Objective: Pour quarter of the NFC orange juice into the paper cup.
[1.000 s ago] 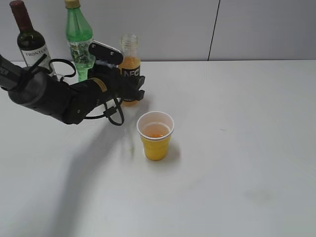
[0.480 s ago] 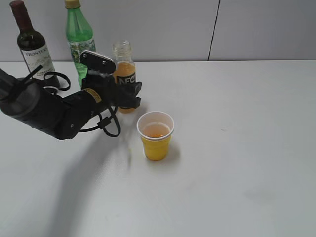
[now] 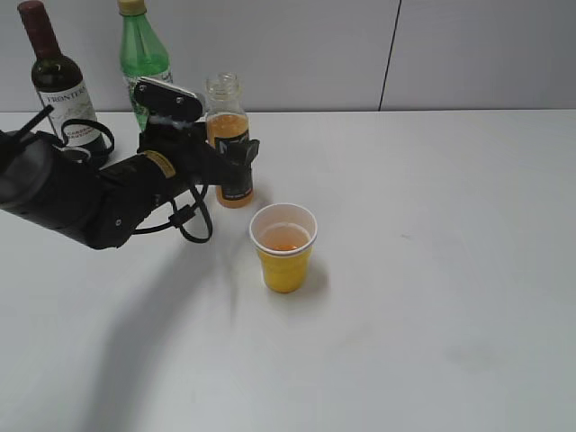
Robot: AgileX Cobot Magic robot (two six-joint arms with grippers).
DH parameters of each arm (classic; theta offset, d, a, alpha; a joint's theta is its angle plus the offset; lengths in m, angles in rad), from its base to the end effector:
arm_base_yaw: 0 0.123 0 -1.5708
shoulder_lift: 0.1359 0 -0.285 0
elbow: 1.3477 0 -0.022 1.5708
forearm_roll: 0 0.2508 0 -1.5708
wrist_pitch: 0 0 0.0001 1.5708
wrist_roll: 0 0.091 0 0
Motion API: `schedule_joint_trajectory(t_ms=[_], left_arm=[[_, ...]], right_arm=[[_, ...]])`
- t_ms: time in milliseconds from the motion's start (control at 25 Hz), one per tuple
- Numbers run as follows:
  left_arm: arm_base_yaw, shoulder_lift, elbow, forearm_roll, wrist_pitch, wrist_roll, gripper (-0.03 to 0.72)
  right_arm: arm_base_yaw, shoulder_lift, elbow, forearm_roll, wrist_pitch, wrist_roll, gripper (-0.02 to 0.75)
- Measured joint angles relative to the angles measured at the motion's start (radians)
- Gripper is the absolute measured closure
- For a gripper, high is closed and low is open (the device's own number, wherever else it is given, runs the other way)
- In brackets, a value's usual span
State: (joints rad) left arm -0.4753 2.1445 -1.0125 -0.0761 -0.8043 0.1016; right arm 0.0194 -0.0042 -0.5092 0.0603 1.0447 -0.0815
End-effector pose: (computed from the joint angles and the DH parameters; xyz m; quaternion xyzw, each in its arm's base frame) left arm 0.3747 -0.1872 0.1115 0.1875 0.7645 -0.1094 0.6070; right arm -0.0061 0.0046 0.2812 -0.0437 0.8440 0.0135 0.5345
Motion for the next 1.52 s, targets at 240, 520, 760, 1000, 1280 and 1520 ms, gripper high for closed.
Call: schedule_joint_trajectory(t_ms=[240,520,760,1000,1280,1520], left_arm=[[0.0,-0.074,0.116,0.001,-0.057,0.001,0.03],[0.0,-0.185,0.264,-0.002,-0.082,0.001,0.045],[0.013,-0.343,0.35,-0.018,0.073,0.001,0.055],[0.118,-0.551,0.352,-0.026,0.446,0.001,0.069],[0.3,-0.712,0.251,0.052,1.034,0.001,0.081],[0.367,-0.735,0.034,0.067,1.521,0.001,0.092]], right_arm=[[0.0,0.0,0.0,0.0,0.0,0.001,0.147],[0.0,0.0,0.0,0.0,0.0,0.0,0.147],[0.0,0.0,0.0,0.0,0.0,0.0,0.147],[0.0,0.0,0.0,0.0,0.0,0.0,0.147],[0.0,0.0,0.0,0.0,0.0,0.0,0.147],[0.0,0.0,0.0,0.0,0.0,0.0,0.147]])
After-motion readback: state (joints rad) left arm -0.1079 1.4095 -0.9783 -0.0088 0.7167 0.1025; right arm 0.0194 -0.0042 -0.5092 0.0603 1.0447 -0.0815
